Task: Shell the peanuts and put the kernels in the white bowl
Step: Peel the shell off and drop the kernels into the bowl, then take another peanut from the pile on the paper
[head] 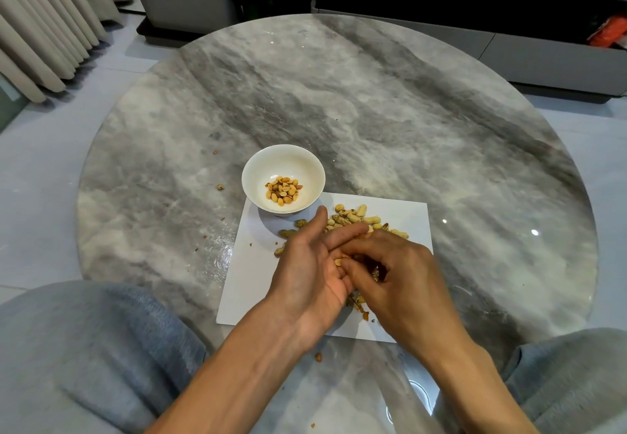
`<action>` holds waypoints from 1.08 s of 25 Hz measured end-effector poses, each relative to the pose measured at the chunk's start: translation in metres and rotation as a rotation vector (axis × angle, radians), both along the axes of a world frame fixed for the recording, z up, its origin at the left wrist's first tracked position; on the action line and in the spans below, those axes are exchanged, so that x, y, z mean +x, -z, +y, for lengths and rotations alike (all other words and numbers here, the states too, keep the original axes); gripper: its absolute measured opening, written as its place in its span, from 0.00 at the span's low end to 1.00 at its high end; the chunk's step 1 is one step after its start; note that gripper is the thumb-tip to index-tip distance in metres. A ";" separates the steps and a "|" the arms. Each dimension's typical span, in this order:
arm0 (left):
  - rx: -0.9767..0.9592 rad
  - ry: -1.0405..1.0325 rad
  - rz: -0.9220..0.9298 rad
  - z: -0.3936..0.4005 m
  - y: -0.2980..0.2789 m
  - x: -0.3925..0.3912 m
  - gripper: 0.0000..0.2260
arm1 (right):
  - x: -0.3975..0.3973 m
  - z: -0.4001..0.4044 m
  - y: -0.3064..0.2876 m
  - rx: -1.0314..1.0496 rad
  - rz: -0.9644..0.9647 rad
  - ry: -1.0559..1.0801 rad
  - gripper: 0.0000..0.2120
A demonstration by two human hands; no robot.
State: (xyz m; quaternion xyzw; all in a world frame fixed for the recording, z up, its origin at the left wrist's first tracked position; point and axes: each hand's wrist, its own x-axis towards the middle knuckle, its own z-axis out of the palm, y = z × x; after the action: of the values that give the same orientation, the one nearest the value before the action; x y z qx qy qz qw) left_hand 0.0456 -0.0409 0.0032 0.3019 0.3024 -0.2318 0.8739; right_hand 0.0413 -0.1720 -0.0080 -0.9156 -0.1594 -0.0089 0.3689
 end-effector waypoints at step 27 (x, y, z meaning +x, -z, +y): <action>0.026 -0.134 0.017 0.006 -0.008 0.003 0.16 | -0.001 -0.007 -0.020 0.315 0.192 0.327 0.09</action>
State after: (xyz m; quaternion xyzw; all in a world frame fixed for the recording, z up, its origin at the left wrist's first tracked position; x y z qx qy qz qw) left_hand 0.0483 -0.0347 0.0111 0.2901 0.3322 -0.1714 0.8810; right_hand 0.0401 -0.1787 0.0117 -0.8572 0.0301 -0.0062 0.5141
